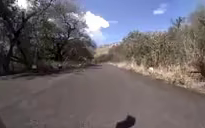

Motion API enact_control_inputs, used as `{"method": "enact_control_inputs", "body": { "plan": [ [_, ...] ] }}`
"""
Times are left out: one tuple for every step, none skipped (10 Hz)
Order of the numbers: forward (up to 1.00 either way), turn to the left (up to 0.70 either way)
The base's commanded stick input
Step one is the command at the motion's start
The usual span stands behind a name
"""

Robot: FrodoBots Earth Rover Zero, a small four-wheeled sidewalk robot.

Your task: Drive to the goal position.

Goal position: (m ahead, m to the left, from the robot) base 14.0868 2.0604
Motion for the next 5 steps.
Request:
{"method": "enact_control_inputs", "body": {
  "plan": [
    [0.5,0.0],
    [0.5,0.0],
    [0.5,0.0],
    [0.5,0.0],
    [0.5,0.0]
  ]
}}
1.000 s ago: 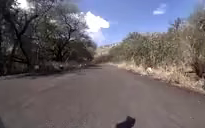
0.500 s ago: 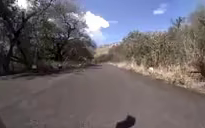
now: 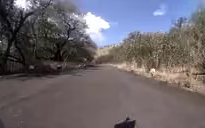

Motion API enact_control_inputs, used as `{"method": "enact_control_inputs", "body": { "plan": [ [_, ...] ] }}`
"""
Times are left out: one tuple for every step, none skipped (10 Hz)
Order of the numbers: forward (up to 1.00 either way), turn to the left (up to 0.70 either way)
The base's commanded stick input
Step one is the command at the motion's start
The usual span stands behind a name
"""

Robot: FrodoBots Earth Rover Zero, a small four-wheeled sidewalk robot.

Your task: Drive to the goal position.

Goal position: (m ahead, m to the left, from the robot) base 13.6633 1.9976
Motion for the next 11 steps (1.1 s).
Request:
{"method": "enact_control_inputs", "body": {
  "plan": [
    [0.5,0.0],
    [0.5,0.0],
    [0.5,0.0],
    [0.5,0.0],
    [0.5,0.0],
    [0.5,0.0],
    [0.5,0.0],
    [0.5,0.0],
    [0.5,0.0],
    [0.5,0.0],
    [0.5,0.0]
  ]
}}
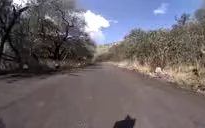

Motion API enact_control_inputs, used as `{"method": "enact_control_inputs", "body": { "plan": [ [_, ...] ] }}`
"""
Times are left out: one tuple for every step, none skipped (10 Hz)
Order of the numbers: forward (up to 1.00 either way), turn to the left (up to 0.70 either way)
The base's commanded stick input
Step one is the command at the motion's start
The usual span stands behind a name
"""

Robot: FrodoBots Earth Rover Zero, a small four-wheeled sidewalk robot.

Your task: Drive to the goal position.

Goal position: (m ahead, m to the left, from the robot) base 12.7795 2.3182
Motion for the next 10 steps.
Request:
{"method": "enact_control_inputs", "body": {
  "plan": [
    [0.5,0.0],
    [0.5,0.0],
    [0.5,0.0],
    [0.5,0.0],
    [0.5,0.0],
    [0.5,0.0],
    [0.5,0.0],
    [0.5,0.0],
    [0.5,0.0],
    [0.5,0.0]
  ]
}}
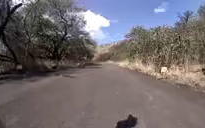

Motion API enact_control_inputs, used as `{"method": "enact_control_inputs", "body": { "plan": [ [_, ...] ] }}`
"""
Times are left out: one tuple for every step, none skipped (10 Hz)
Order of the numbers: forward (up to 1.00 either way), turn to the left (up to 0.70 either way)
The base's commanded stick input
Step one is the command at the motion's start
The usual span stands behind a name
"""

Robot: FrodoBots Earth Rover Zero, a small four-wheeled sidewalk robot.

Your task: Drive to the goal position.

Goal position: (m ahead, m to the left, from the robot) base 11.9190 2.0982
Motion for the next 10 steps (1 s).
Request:
{"method": "enact_control_inputs", "body": {
  "plan": [
    [0.5,0.0],
    [0.5,0.0],
    [0.5,0.0],
    [0.5,0.0],
    [0.5,0.0],
    [0.5,0.0],
    [0.5,0.0],
    [0.5,0.0],
    [0.5,0.0],
    [0.5,0.0]
  ]
}}
